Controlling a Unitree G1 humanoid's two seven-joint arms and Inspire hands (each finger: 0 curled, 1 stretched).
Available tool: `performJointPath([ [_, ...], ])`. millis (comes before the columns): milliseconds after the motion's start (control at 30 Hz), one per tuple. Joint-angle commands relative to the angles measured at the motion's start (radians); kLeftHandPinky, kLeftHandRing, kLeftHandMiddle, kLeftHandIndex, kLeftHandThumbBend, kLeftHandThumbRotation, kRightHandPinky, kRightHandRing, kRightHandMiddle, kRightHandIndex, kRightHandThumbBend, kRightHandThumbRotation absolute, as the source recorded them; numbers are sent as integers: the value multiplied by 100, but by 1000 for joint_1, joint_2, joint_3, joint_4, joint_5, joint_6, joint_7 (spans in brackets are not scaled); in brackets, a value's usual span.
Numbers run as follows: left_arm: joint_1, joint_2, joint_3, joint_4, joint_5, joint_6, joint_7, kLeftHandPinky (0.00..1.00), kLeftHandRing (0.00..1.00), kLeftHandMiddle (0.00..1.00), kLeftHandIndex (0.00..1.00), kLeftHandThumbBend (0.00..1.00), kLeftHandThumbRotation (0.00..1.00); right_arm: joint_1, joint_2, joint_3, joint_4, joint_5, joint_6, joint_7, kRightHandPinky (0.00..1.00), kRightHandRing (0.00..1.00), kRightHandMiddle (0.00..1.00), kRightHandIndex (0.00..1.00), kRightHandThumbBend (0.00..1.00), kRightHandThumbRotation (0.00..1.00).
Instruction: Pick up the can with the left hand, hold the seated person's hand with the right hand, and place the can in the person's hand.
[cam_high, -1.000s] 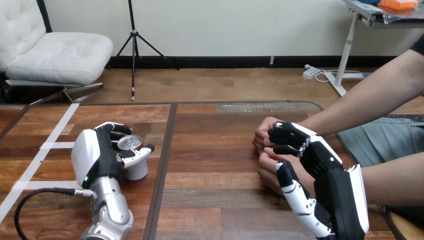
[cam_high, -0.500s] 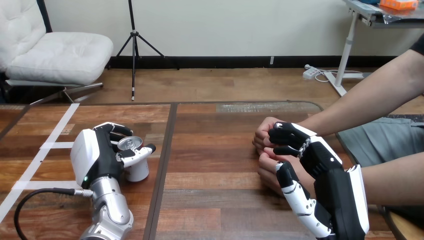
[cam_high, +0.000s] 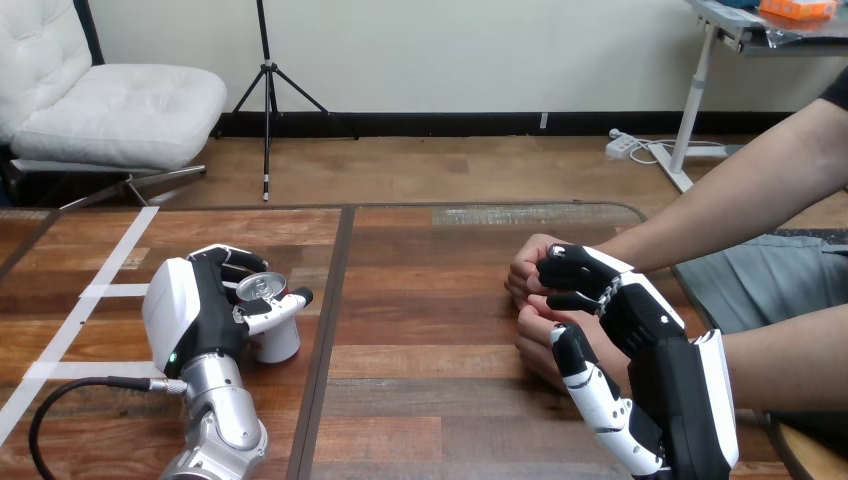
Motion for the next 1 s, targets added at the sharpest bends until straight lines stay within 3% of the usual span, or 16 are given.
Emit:
performJointPath([
  [0,-57,6,0,-7,4,-38,13,47,46,49,50,68,0,-10,11,5,-40,8,-16,-3,67,73,73,74,56,59],
  [967,-15,2,-2,-31,5,-140,26,40,44,49,49,68,0,-12,11,6,-38,10,-6,-3,68,74,74,74,56,60],
])
